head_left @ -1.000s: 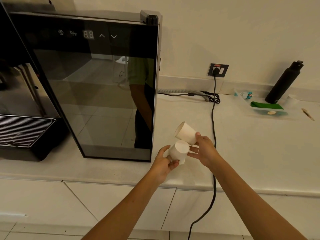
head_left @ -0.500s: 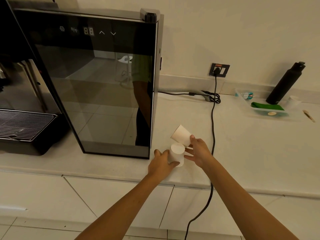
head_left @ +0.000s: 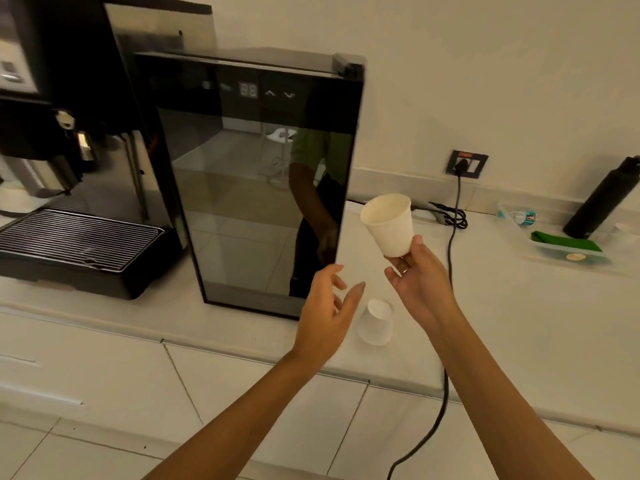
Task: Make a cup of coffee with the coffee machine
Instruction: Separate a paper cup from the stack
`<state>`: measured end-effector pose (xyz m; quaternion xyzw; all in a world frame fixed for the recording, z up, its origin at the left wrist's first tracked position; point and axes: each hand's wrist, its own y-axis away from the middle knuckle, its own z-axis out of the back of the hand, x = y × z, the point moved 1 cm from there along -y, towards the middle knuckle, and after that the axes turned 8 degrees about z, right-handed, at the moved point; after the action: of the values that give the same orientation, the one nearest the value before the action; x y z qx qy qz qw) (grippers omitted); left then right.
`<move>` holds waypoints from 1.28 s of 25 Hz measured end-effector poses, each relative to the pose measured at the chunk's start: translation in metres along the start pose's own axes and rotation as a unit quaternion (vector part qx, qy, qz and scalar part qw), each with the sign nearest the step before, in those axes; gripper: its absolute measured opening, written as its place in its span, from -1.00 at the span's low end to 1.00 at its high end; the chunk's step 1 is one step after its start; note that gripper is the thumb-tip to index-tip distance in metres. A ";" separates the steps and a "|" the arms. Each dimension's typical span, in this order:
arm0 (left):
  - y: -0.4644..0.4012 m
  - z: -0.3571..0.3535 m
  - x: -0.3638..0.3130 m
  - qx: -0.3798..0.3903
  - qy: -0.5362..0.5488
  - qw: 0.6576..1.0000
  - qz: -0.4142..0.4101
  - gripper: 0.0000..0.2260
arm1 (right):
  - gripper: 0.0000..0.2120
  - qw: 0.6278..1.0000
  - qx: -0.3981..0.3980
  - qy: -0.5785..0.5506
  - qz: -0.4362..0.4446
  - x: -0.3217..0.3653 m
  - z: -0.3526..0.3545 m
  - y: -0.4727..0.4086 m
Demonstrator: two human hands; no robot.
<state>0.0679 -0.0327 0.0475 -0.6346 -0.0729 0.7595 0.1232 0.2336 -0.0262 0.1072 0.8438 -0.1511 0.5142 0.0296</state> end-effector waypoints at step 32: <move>-0.088 0.501 0.095 -0.034 -0.210 0.967 0.144 -0.37 | -0.40 0.917 0.168 0.361 0.034 -0.278 -0.462 0.008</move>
<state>-0.4313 0.1010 0.0736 -0.4687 -0.0306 0.8824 -0.0267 -0.2840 0.1236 0.0798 0.5878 -0.0705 0.8022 -0.0775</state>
